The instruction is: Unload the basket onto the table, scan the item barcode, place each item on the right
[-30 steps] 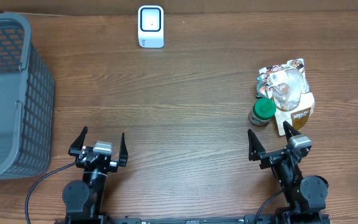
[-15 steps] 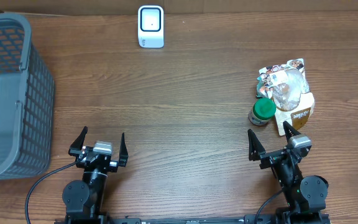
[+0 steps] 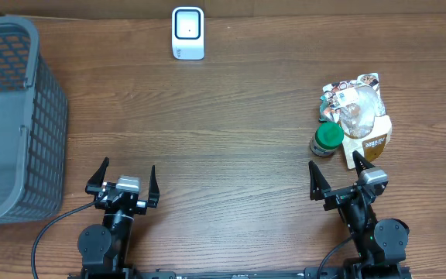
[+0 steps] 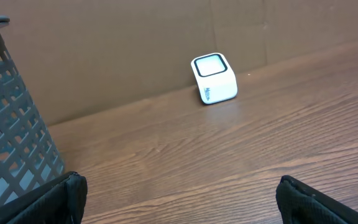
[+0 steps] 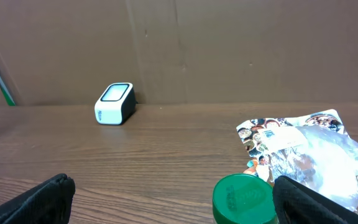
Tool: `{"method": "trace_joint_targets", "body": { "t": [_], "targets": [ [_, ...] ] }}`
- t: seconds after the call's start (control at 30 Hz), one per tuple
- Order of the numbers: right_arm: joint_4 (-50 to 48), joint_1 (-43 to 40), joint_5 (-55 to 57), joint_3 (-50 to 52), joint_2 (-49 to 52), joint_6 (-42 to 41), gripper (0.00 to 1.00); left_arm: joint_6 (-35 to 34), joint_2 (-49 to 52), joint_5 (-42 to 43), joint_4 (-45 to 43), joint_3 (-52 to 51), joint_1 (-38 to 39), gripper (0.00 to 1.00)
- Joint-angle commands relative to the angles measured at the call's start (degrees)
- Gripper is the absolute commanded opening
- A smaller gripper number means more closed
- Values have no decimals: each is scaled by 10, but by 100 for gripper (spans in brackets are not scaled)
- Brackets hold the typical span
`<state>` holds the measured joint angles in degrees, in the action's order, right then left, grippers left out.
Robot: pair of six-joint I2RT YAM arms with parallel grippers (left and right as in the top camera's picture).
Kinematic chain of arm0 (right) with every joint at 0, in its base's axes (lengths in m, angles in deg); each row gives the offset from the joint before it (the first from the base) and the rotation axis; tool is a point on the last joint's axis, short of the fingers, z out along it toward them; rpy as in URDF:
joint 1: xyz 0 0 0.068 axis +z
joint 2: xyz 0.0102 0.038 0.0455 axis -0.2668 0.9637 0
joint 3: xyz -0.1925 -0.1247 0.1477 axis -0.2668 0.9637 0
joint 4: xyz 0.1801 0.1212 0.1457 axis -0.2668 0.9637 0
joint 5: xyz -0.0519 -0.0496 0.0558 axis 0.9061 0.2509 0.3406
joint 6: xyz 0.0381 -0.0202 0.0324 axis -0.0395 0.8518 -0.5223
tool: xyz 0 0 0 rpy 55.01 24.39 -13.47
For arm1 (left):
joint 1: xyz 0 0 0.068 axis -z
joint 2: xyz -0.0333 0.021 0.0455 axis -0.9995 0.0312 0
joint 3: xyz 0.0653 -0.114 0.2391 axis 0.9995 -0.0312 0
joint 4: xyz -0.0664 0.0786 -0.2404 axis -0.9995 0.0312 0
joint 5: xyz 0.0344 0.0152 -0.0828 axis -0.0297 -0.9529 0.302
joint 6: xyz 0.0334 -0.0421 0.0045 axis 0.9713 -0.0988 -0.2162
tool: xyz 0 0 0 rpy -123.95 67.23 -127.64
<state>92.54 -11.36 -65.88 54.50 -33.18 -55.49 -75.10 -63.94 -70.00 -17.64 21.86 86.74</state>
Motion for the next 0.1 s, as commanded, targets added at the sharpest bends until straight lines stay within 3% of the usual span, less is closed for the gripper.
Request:
{"method": "trace_joint_targets", "body": {
  "t": [0.0,0.07],
  "targets": [
    [-2,0,6,6,-7,0,100,-7,-7,4,0,-4,2,99],
    [-2,0,6,6,-7,0,100,-7,-7,4,0,-4,2,100]
  ]
}}
